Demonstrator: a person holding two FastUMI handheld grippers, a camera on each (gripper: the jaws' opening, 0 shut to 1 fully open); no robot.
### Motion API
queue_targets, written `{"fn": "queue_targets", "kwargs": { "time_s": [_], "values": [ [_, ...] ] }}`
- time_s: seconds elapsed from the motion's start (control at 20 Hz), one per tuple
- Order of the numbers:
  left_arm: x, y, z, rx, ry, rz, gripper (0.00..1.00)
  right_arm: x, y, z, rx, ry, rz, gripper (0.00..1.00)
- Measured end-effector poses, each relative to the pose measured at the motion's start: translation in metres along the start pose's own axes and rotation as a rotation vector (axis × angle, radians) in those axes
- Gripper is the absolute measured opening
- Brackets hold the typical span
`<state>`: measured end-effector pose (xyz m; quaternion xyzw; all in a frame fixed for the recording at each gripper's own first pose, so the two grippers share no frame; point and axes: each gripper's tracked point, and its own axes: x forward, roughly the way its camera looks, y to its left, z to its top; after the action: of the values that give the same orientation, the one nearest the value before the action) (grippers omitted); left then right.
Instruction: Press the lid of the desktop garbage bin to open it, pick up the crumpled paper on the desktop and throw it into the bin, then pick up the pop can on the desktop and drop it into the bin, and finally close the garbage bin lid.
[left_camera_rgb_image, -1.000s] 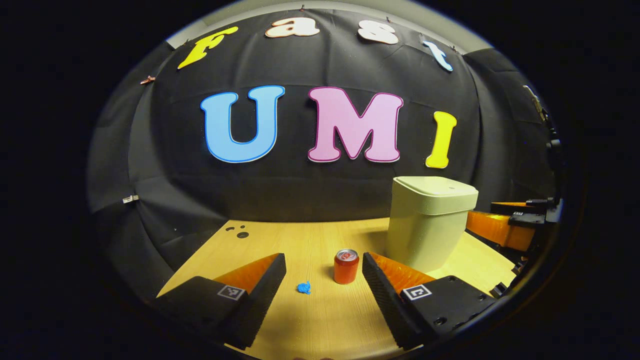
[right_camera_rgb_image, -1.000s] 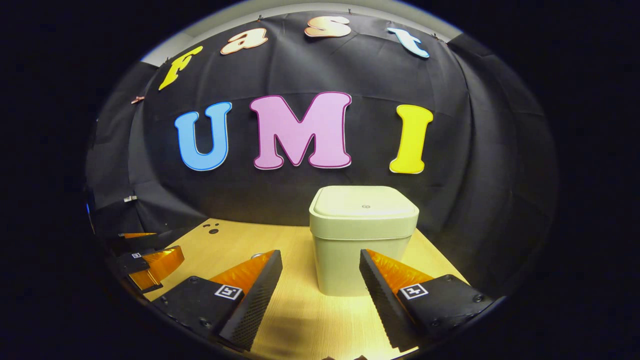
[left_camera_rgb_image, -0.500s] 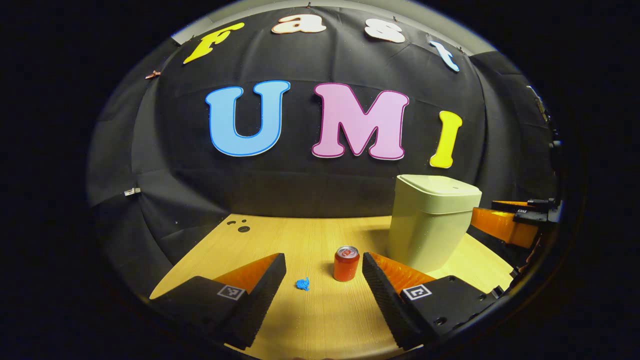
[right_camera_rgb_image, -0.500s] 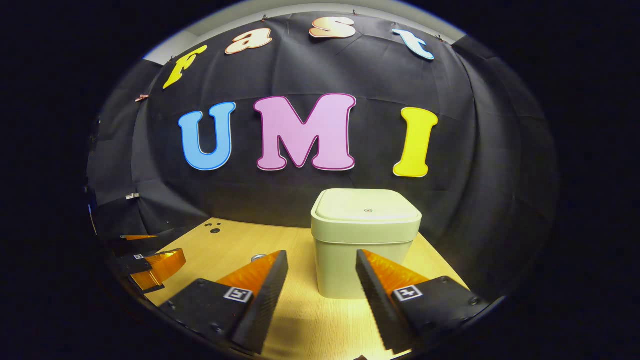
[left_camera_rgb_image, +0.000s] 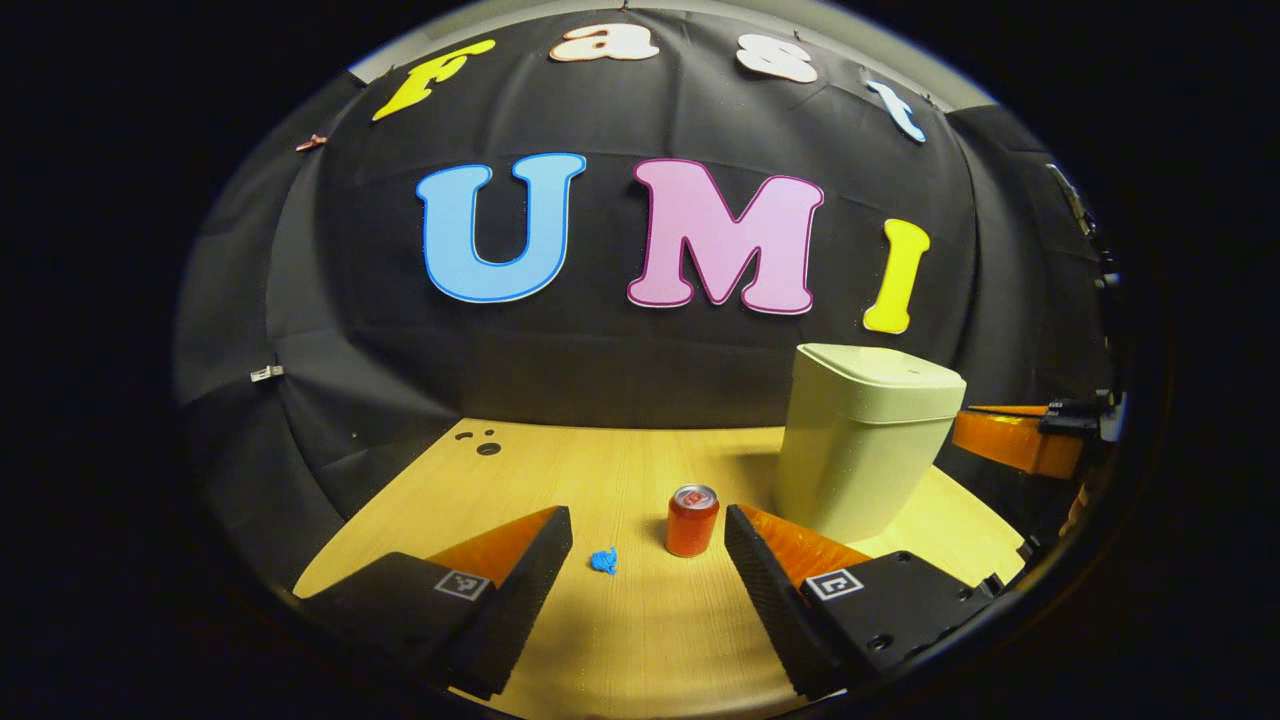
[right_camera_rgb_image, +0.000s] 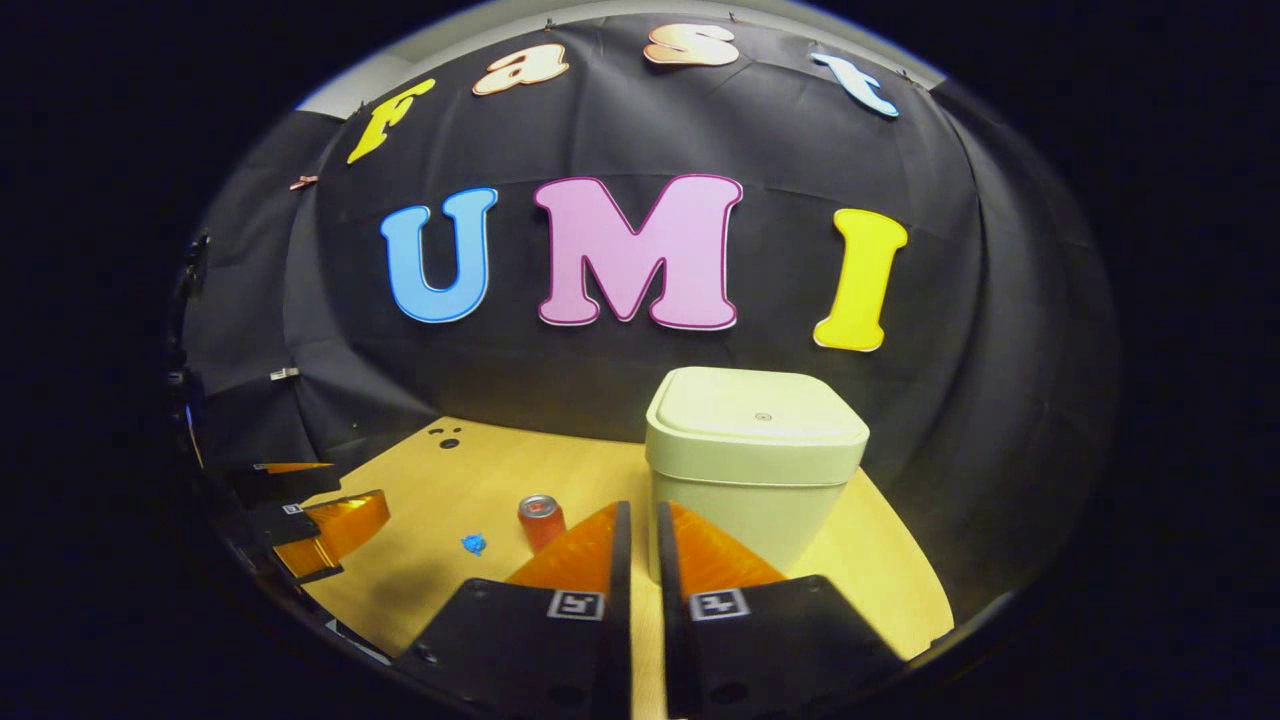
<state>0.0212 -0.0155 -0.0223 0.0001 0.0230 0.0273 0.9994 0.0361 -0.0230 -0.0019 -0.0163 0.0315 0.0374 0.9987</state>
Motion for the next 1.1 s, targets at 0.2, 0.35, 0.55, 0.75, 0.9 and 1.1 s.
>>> {"fn": "queue_targets", "kwargs": {
  "time_s": [0.2, 0.35, 0.55, 0.75, 0.9, 1.1],
  "values": [
    [-0.001, -0.001, 0.000, 0.020, -0.009, 0.005, 0.98, -0.004, 0.007, -0.018, 0.010, 0.075, 0.059, 0.09],
    [-0.002, -0.002, -0.002, 0.015, 0.000, 0.001, 0.98, 0.002, 0.007, -0.017, 0.055, 0.088, 0.077, 0.05],
    [-0.003, 0.003, -0.007, 0.004, 0.013, 0.013, 0.98, 0.009, -0.008, -0.012, 0.078, 0.098, 0.032, 0.05],
    [-0.003, 0.007, -0.008, 0.010, 0.015, 0.020, 0.98, 0.015, -0.019, 0.004, 0.114, 0.093, 0.031, 0.05],
    [-0.004, 0.010, -0.010, 0.010, 0.018, 0.026, 0.98, 0.025, -0.031, 0.020, 0.146, 0.077, 0.016, 0.05],
    [-0.005, 0.016, -0.019, 0.014, 0.040, 0.047, 0.98, 0.040, -0.052, 0.044, 0.094, 0.029, -0.020, 0.05]
  ]
}}
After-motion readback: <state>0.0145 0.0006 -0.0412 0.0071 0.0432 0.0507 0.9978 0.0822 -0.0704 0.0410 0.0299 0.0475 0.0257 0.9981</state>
